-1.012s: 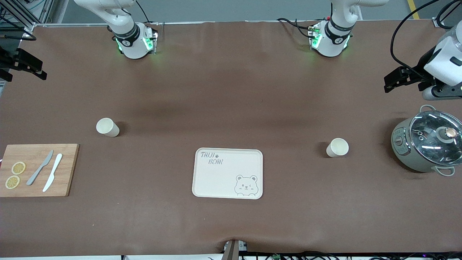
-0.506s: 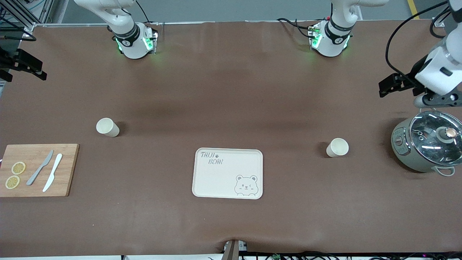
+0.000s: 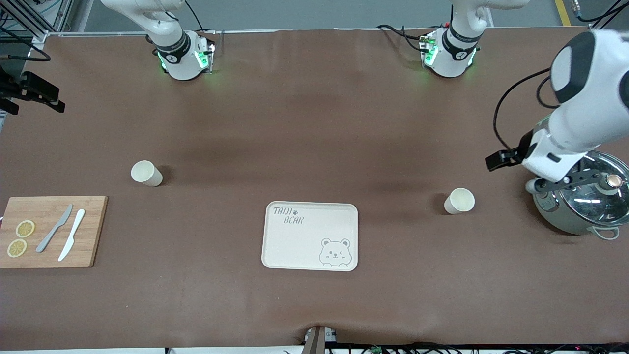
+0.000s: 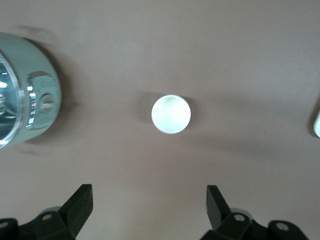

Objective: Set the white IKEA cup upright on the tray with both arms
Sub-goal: 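Reach the left gripper toward the white cup near the steel pot, then grasp the cup with the left gripper while the right gripper grasps the other cup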

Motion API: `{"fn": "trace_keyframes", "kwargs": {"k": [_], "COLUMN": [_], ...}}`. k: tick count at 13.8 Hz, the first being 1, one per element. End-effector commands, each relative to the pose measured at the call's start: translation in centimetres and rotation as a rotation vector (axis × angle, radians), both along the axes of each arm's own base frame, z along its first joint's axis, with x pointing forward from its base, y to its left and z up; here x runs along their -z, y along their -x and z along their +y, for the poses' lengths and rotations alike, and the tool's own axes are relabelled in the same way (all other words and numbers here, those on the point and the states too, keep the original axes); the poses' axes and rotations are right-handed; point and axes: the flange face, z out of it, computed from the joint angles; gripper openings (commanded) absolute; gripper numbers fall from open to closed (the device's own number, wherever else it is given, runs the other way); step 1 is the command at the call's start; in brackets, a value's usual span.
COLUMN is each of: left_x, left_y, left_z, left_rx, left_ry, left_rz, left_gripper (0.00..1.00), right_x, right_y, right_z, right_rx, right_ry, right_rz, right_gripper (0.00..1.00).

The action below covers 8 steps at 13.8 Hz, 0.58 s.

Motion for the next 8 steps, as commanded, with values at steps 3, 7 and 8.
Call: {"fn": "trace_keyframes", "kwargs": {"k": [3,7,8], "left_x": [7.8,15.7,17.4], "left_y": [0.1,-1.8,-2.1], "left_z": [-0.9,1.4,1.4], "left_rx": [0.006,-0.028,-0.029], "left_ry": [0.004,0.009,0.008], "left_rz": [-0.028,0.035,0.038], "left_gripper": [1.00,1.00,1.00], "right_x": [5.4,6.5,7.4], "right_y": [-3.4,-3.5,-3.7], "right_z": [-1.4,-3.0,-3.4], "right_rx": [0.006,0.037,0.046], "right_ry": [0.018,0.036,0.034], "right_rz": [0.107,0.127,0.138], "right_gripper": [1.00,1.00,1.00]}}
